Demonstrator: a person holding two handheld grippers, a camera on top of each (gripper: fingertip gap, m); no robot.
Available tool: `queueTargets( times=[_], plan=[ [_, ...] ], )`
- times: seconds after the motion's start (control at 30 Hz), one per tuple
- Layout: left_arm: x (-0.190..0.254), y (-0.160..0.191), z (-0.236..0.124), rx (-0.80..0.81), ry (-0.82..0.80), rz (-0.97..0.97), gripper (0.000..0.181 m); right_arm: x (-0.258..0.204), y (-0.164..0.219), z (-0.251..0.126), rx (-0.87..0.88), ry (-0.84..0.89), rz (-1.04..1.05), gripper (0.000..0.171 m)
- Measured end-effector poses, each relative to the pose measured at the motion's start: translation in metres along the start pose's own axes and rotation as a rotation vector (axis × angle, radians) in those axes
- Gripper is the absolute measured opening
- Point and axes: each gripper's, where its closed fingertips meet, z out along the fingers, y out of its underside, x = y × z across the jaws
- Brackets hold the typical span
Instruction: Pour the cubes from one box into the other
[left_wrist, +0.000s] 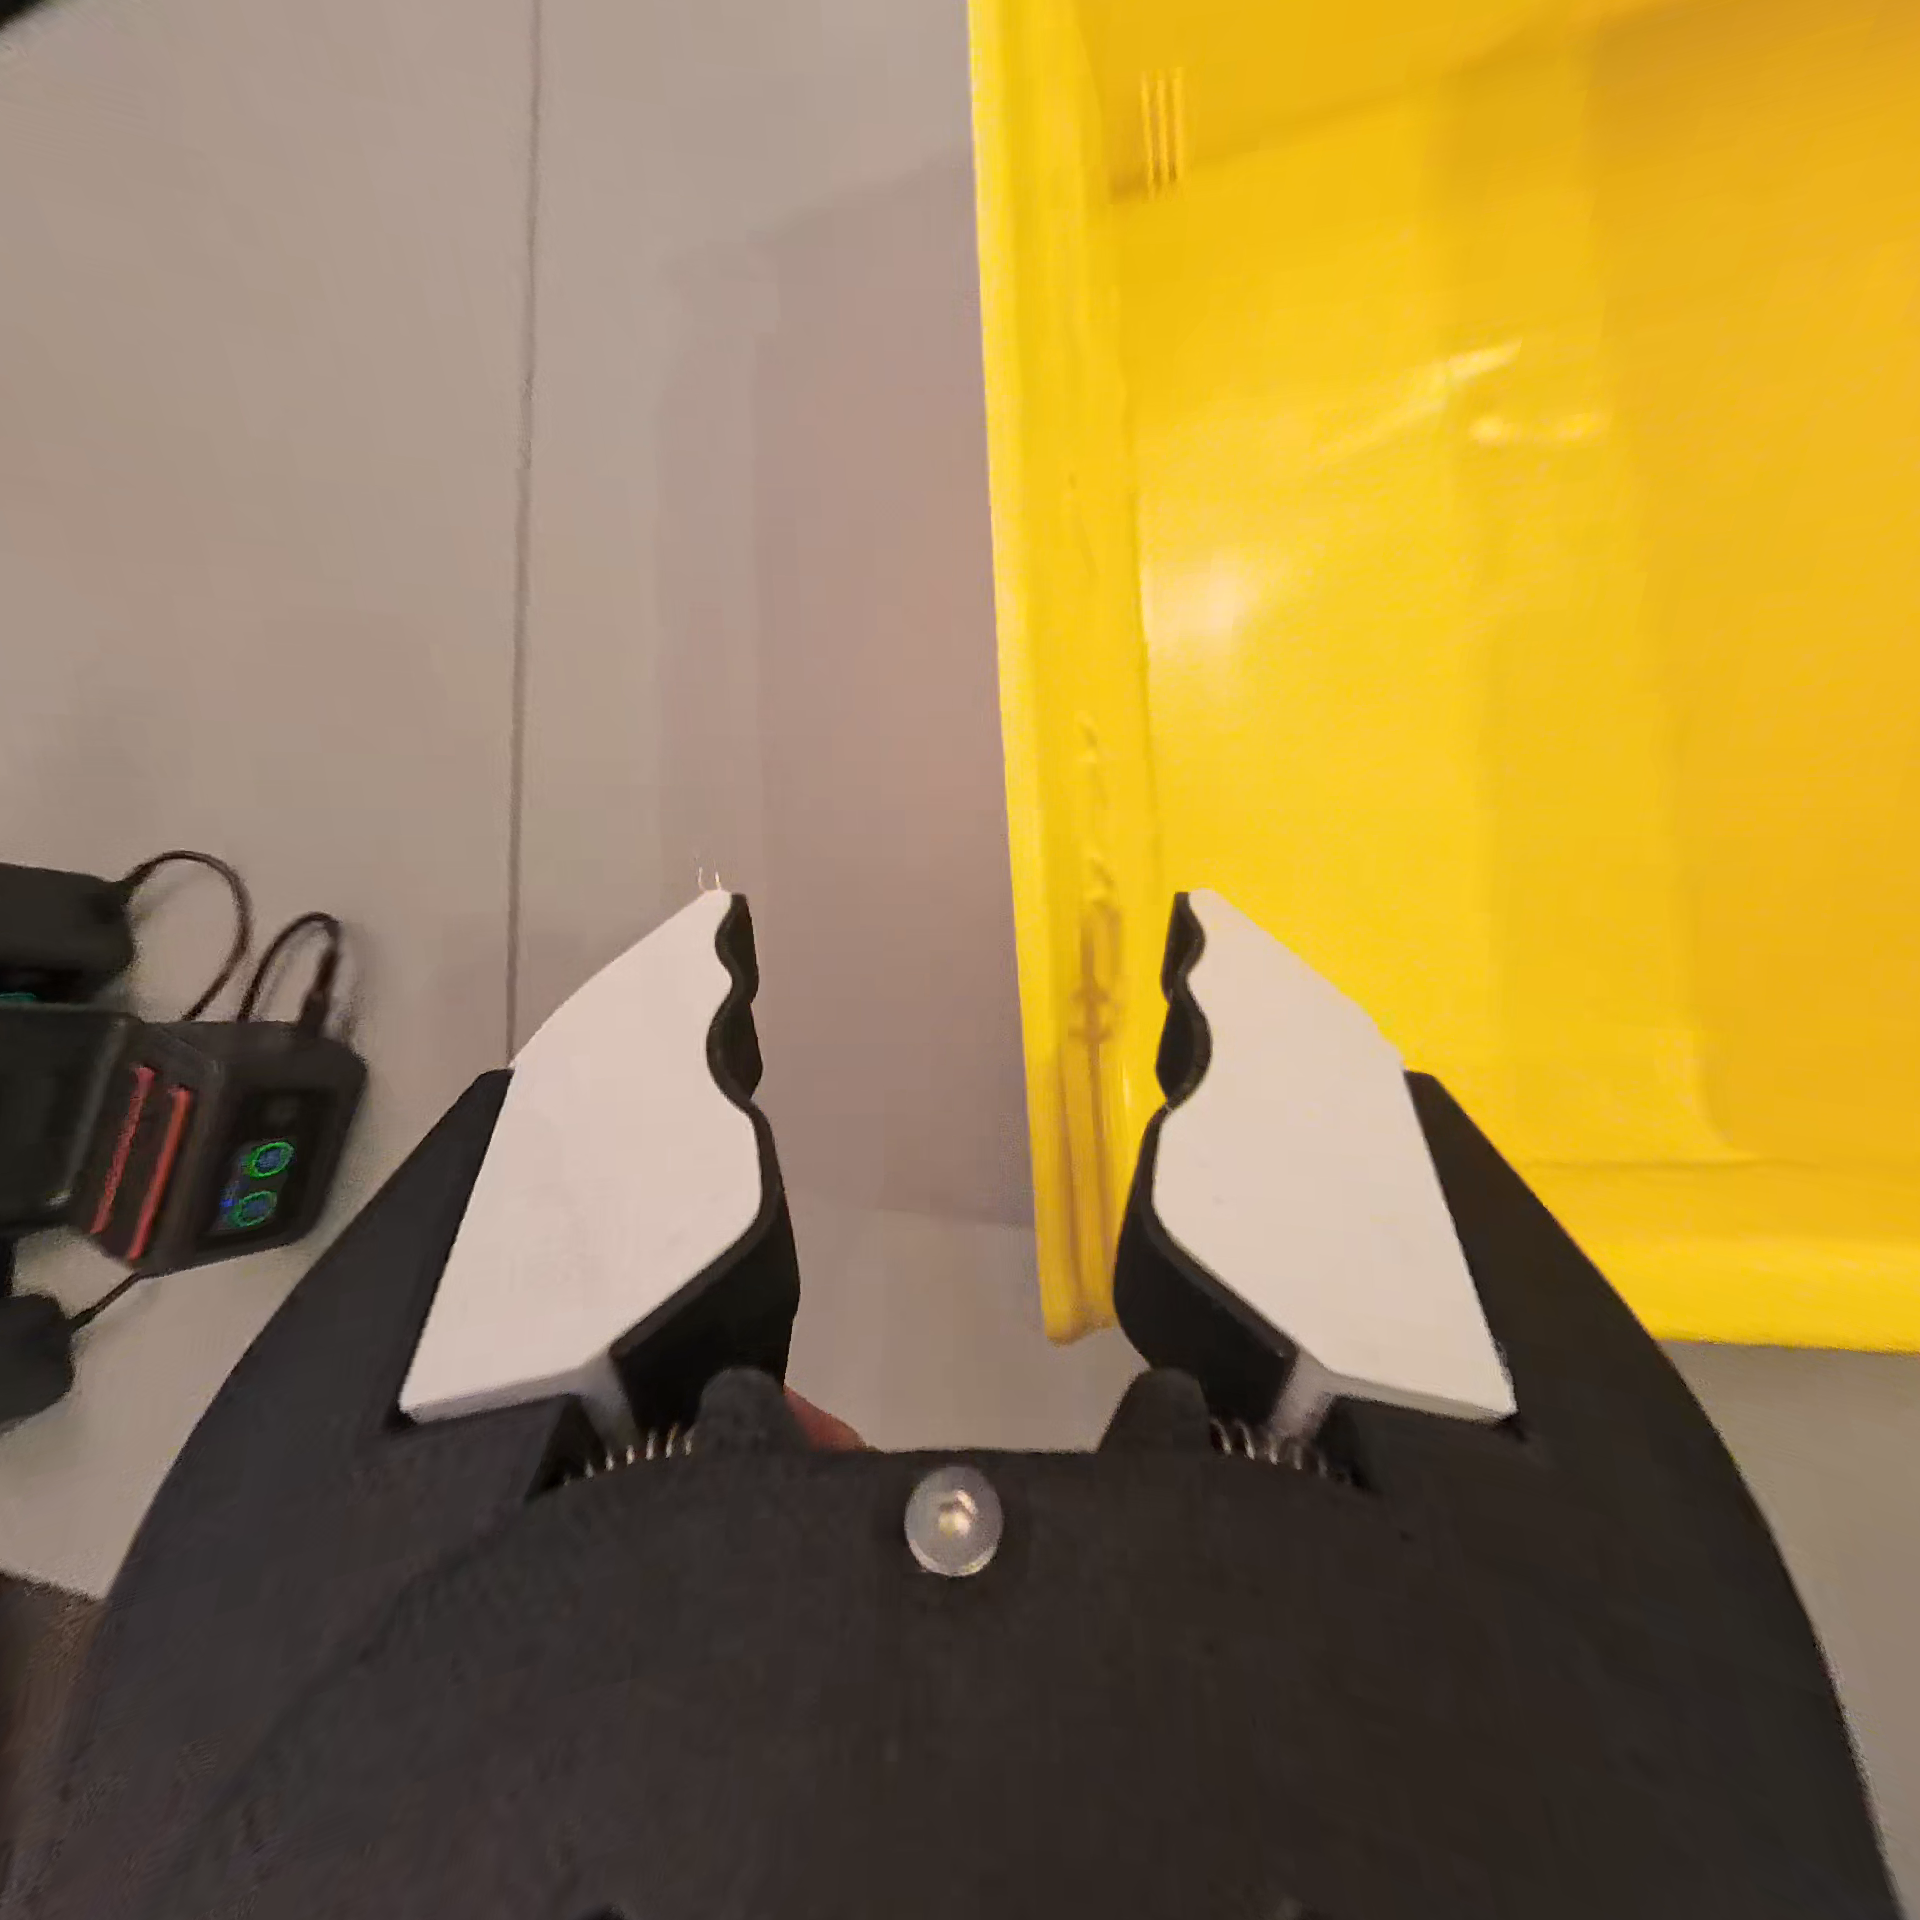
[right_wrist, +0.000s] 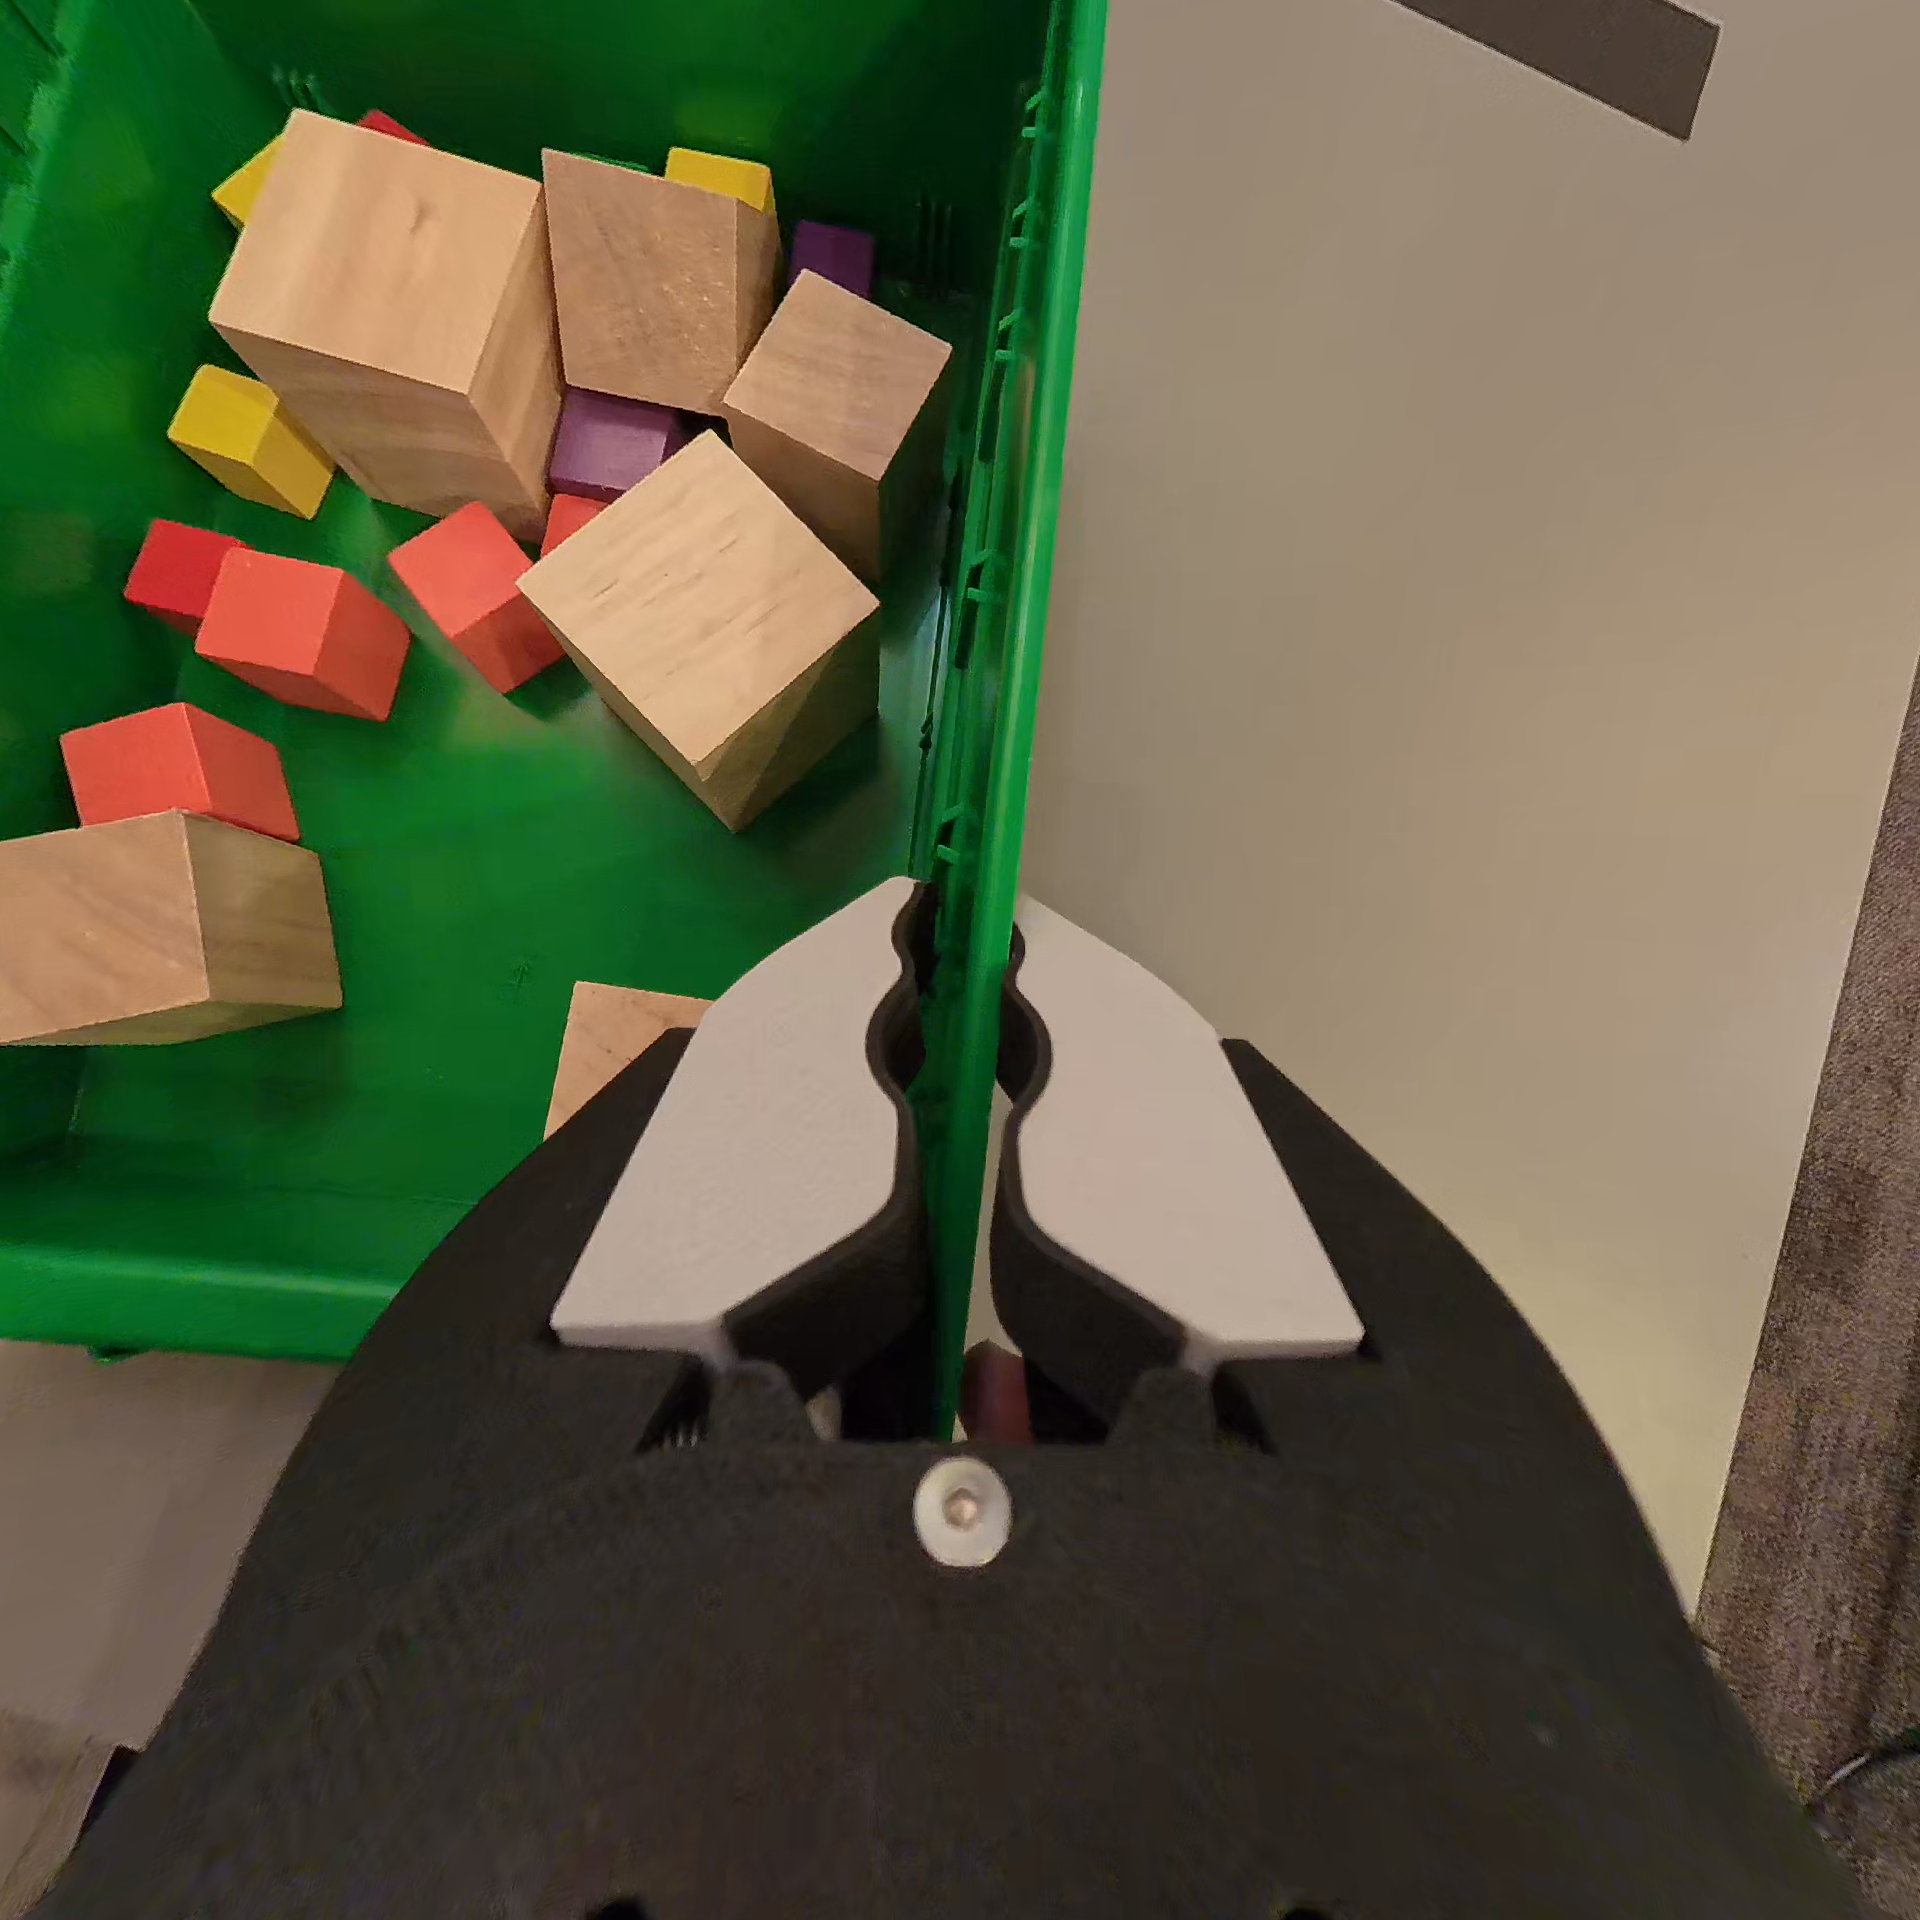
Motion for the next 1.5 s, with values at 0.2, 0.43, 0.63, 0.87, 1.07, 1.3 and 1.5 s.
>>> queueTargets(
  times=[0.2, 0.43, 0.63, 0.87, 1.07, 1.3, 1.5],
  plan=[
    [0.03, 0.009, 0.018, 0.011, 0.191, -0.052, 0.013, -0.001, 0.0, 0.0, 0.011, -0.012, 0.001, 0.003],
    [0.043, 0.013, 0.009, 0.012, 0.25, -0.008, 0.005, -0.005, 0.003, -0.003, 0.01, -0.027, 0.001, 0.002],
    [0.064, 0.026, -0.008, 0.017, 0.375, 0.083, 0.005, -0.005, 0.001, -0.002, 0.017, -0.032, 0.001, 0.001],
    [0.092, 0.031, -0.025, 0.059, 0.437, 0.088, 0.004, -0.014, -0.006, 0.003, 0.017, -0.039, -0.014, 0.001],
    [0.087, 0.017, -0.025, 0.112, 0.45, -0.039, 0.004, -0.034, -0.011, 0.006, 0.013, -0.048, -0.021, 0.001],
    [0.071, -0.008, -0.021, 0.16, 0.414, -0.104, 0.004, -0.058, -0.018, 0.008, 0.015, -0.051, -0.02, 0.001],
    [0.054, -0.021, -0.02, 0.199, 0.382, -0.144, 0.005, -0.083, -0.027, 0.013, 0.021, -0.065, -0.01, 0.001]
  ],
)
